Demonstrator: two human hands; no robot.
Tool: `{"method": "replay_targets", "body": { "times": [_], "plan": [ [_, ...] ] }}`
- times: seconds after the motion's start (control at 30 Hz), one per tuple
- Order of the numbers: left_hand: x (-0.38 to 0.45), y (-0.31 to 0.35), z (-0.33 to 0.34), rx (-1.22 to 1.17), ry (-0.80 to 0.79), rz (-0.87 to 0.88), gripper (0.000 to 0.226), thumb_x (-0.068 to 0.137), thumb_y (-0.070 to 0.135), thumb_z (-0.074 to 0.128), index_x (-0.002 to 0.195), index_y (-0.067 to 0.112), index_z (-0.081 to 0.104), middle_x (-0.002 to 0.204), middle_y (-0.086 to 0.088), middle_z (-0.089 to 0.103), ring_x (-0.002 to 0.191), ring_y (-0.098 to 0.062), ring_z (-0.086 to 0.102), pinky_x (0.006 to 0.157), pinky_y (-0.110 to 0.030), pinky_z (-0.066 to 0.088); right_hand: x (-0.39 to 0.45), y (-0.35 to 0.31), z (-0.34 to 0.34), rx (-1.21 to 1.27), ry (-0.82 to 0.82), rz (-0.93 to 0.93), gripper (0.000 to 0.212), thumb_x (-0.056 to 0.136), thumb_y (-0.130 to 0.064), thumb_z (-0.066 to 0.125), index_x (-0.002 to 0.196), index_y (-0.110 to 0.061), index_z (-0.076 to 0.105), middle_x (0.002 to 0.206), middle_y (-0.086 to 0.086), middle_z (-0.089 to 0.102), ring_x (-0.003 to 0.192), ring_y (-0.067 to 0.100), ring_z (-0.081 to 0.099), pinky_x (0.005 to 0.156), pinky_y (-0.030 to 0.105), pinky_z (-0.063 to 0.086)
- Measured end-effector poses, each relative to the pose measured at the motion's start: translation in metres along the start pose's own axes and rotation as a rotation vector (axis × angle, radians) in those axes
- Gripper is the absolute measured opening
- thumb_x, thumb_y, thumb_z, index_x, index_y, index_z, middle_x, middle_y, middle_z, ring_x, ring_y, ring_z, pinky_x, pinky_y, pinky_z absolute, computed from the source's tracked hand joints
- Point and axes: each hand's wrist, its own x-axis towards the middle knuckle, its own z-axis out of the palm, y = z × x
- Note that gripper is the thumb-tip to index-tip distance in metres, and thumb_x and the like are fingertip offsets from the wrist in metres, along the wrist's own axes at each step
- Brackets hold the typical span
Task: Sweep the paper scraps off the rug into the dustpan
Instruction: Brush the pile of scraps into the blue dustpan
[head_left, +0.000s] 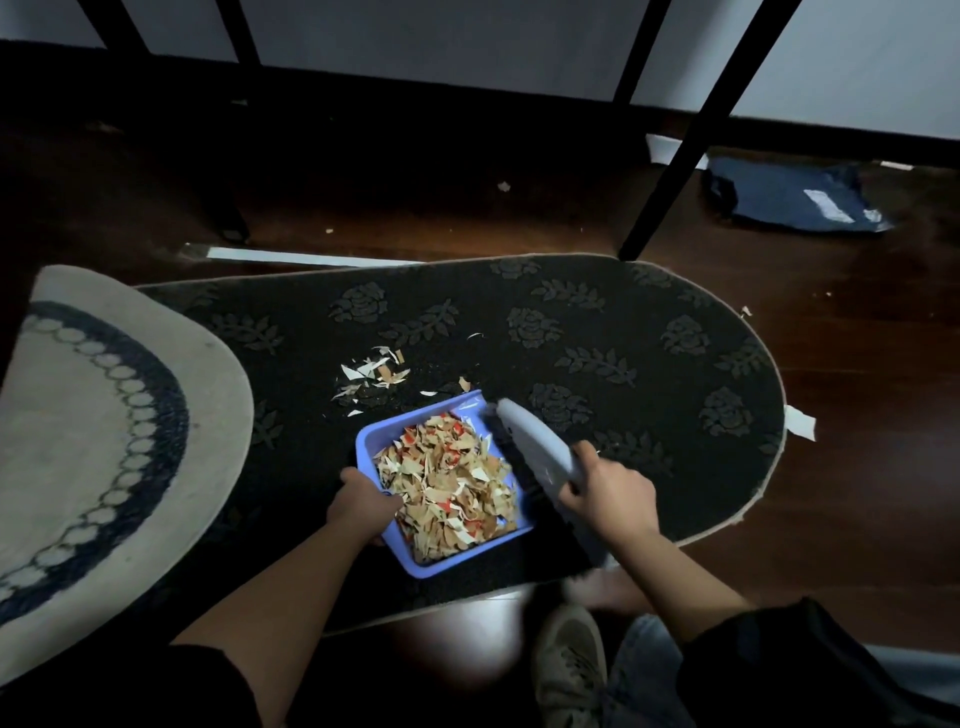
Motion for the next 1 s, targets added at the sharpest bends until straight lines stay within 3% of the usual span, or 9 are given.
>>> {"method": "replay_targets", "body": {
  "times": [0.07, 0.17, 0.33, 0.67, 0.87, 1.0],
  "plan": [
    [0.002, -0.002, 0.000, -0.078, 0.001, -0.014, 0.063, 0.085, 0.015, 0.069, 0.130, 0.000, 0.027, 0.127, -0.026, 0.049, 0.107, -0.042, 0.058, 0.071, -0.046, 0.056, 0.001, 0.000, -0.008, 0.006, 0.050, 0.007, 0.041, 0.087, -0.042, 0.050, 0.123, -0.023, 0.043, 0.102, 0.002, 0.068, 0.093, 0.029, 0.066, 0.066, 0.034, 0.046],
    [0.001, -0.003, -0.004, -0.153, 0.004, -0.019, 0.062, 0.084, 0.013, 0.070, 0.128, 0.000, 0.028, 0.126, -0.026, 0.048, 0.107, -0.043, 0.057, 0.068, -0.048, 0.057, 0.006, -0.001, -0.023, 0.051, 0.113, 0.051, 0.041, 0.087, -0.041, 0.050, 0.122, -0.021, 0.044, 0.100, 0.005, 0.068, 0.091, 0.031, 0.065, 0.067, 0.035, 0.047],
    [0.004, -0.011, -0.021, -0.206, 0.023, -0.021, 0.059, 0.085, 0.015, 0.070, 0.126, 0.003, 0.029, 0.122, -0.024, 0.049, 0.105, -0.041, 0.057, 0.076, -0.053, 0.057, 0.022, -0.009, -0.046, 0.068, 0.155, 0.083, 0.040, 0.088, -0.039, 0.051, 0.123, -0.020, 0.044, 0.097, 0.008, 0.068, 0.087, 0.033, 0.065, 0.063, 0.033, 0.042],
    [0.023, -0.059, -0.085, -0.323, 0.162, -0.050, 0.069, 0.080, 0.015, 0.073, 0.129, -0.002, 0.029, 0.123, -0.026, 0.047, 0.107, -0.042, 0.056, 0.071, -0.048, 0.056, 0.064, -0.074, -0.057, 0.014, 0.148, 0.018, 0.034, 0.090, -0.037, 0.049, 0.116, -0.015, 0.044, 0.092, 0.006, 0.066, 0.078, 0.030, 0.064, 0.056, 0.031, 0.039],
    [0.046, -0.094, -0.128, -0.324, 0.211, -0.070, 0.101, 0.067, 0.034, 0.080, 0.142, -0.005, 0.025, 0.139, -0.026, 0.043, 0.124, -0.036, 0.049, 0.099, -0.043, 0.045, 0.094, -0.109, -0.057, -0.020, 0.140, -0.035, 0.031, 0.092, -0.033, 0.048, 0.113, -0.011, 0.044, 0.094, 0.010, 0.066, 0.080, 0.033, 0.064, 0.057, 0.031, 0.037],
    [0.060, -0.111, -0.141, -0.356, 0.240, -0.113, 0.101, 0.072, 0.023, 0.081, 0.145, -0.007, 0.019, 0.143, -0.028, 0.038, 0.127, -0.037, 0.046, 0.098, -0.040, 0.042, 0.110, -0.127, -0.055, -0.038, 0.156, -0.070, 0.027, 0.092, -0.032, 0.048, 0.108, -0.010, 0.044, 0.091, 0.010, 0.066, 0.076, 0.032, 0.063, 0.055, 0.030, 0.035]
  ]
}}
